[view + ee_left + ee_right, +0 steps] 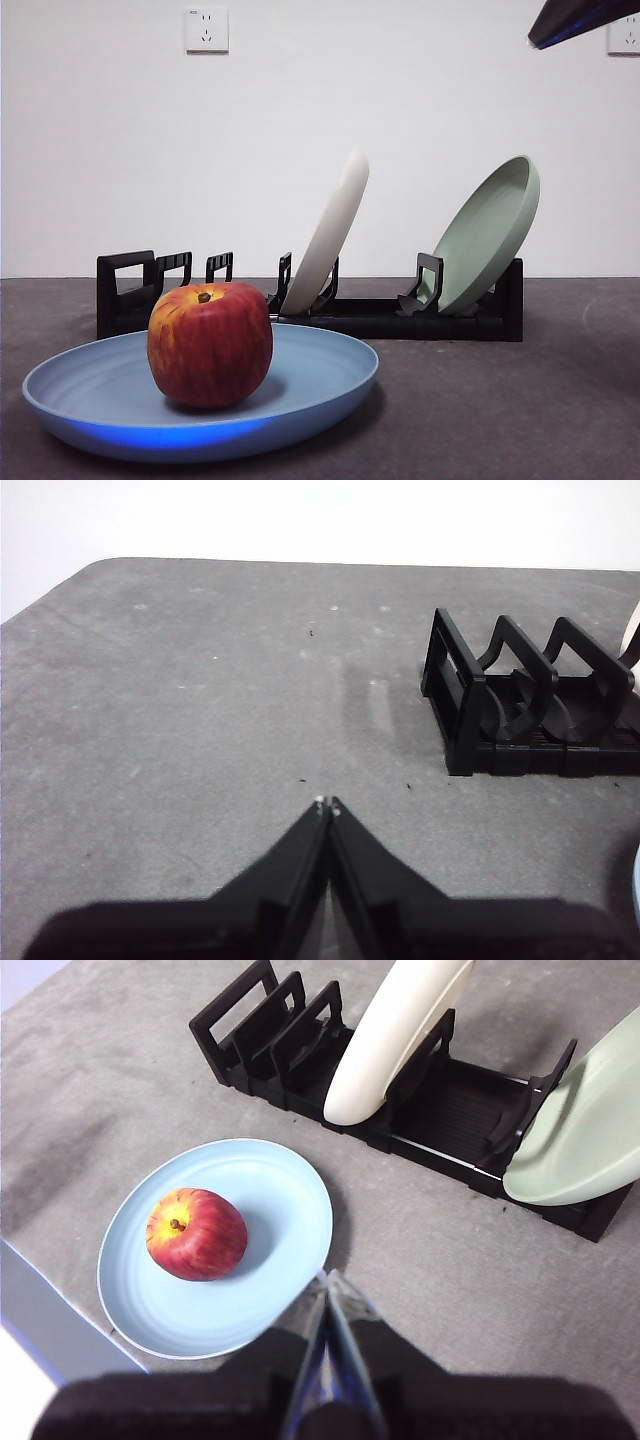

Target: Take the blue plate from the plate rack,put the plate on the table,take the apple from the table,put the apple in the plate

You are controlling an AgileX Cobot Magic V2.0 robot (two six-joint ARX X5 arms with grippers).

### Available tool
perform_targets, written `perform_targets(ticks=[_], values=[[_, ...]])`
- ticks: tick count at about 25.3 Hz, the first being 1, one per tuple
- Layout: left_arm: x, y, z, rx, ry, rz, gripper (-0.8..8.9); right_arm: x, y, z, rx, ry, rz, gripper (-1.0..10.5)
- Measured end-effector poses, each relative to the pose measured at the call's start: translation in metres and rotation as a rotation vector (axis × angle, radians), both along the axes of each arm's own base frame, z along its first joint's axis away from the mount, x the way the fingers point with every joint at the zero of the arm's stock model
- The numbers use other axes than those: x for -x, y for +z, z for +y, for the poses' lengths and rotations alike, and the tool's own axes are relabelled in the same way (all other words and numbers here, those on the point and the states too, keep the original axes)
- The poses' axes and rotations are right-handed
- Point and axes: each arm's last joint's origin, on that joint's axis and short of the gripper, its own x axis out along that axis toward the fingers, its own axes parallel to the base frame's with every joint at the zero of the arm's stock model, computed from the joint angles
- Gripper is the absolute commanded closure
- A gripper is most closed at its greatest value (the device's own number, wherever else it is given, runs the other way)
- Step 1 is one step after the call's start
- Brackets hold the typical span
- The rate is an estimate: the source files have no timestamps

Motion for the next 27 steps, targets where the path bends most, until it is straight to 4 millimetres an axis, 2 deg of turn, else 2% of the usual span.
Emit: perform_targets(ticks=[4,7,10,12,14,18,22,24,27], values=[[0.0,0.0,0.0,0.0,0.0,0.0,8.15,0.005,0.002,-0.006,0.039,0.004,-0.046,9.5],[0.0,0.0,0.0,0.0,0.0,0.0,8.15,0.011,0.016,-0.03,0.029,-0.091,-0.241,9.5],[0.0,0.0,0.0,0.0,0.0,0.0,8.15,0.015,0.011,-0.055,-0.021,-0.227,-0.41,9.5],[0.0,0.0,0.0,0.0,0.0,0.0,8.15,0.016,-0.007,-0.067,-0.024,-0.331,-0.502,9.5],[0.0,0.0,0.0,0.0,0.0,0.0,8.15,0.018,-0.036,-0.074,-0.015,-0.39,-0.525,9.5],[0.0,0.0,0.0,0.0,0.0,0.0,8.15,0.02,-0.082,-0.075,-0.005,-0.398,-0.488,9.5],[0.0,0.0,0.0,0.0,0.0,0.0,8.15,0.021,-0.119,-0.075,-0.031,-0.409,-0.479,9.5],[0.0,0.0,0.0,0.0,0.0,0.0,8.15,0.022,-0.134,-0.076,-0.046,-0.416,-0.468,9.5],[0.0,0.0,0.0,0.0,0.0,0.0,8.15,0.024,-0.142,-0.076,-0.063,-0.422,-0.48,9.5]])
